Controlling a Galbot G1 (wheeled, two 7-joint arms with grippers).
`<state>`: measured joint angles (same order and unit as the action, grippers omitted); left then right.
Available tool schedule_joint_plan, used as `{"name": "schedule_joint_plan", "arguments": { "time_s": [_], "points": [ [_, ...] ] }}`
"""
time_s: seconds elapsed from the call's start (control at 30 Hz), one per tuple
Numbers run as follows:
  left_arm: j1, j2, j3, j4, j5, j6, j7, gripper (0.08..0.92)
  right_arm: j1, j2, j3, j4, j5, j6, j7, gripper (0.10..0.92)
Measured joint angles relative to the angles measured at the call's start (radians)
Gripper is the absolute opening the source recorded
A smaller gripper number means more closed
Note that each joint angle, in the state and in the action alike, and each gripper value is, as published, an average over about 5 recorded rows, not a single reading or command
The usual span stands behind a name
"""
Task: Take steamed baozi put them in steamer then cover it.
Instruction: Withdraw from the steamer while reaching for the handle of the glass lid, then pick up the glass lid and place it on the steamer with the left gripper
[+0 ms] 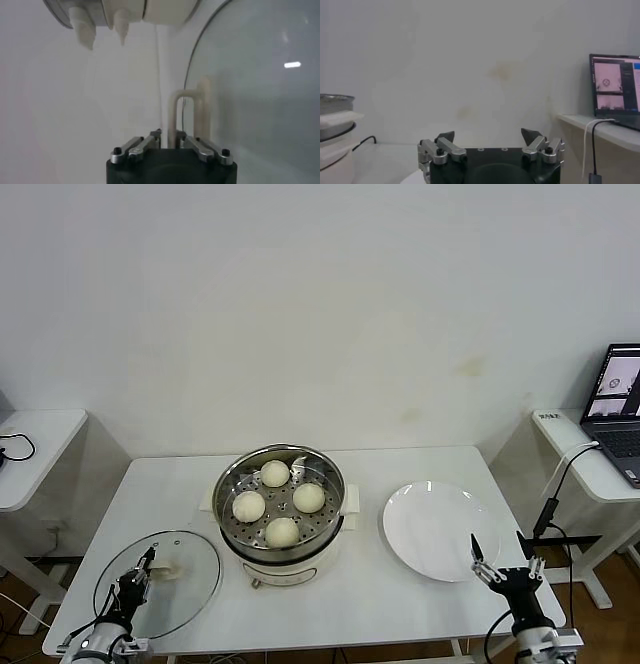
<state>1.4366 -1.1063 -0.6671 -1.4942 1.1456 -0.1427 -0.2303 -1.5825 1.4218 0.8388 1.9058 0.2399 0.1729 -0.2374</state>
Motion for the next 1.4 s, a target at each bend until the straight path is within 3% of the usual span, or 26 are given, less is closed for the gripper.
{"name": "schedule_joint_plan", "arguments": {
  "time_s": [0.5, 1.03, 1.4],
  "points": [
    [0.077, 0.018, -0.091, -0.145, -0.09, 0.05, -0.007, 0.144, 0.006, -0.012, -0.021, 0.012, -0.004, -0.002, -0.006, 0.823],
    [0.07, 0.157, -0.199, -0.329, -0.239, 0.137, 0.149, 0.144, -0.007, -0.023, -0.032, 0.028, -0.021, -0.009, -0.017, 0.823],
    [-0.015, 0.228, -0.068, -0.451, -0.307, 0.242, 0.256, 0.144, -0.017, 0.002, -0.056, 0.041, -0.067, 0.003, -0.011, 0.823]
  ]
}}
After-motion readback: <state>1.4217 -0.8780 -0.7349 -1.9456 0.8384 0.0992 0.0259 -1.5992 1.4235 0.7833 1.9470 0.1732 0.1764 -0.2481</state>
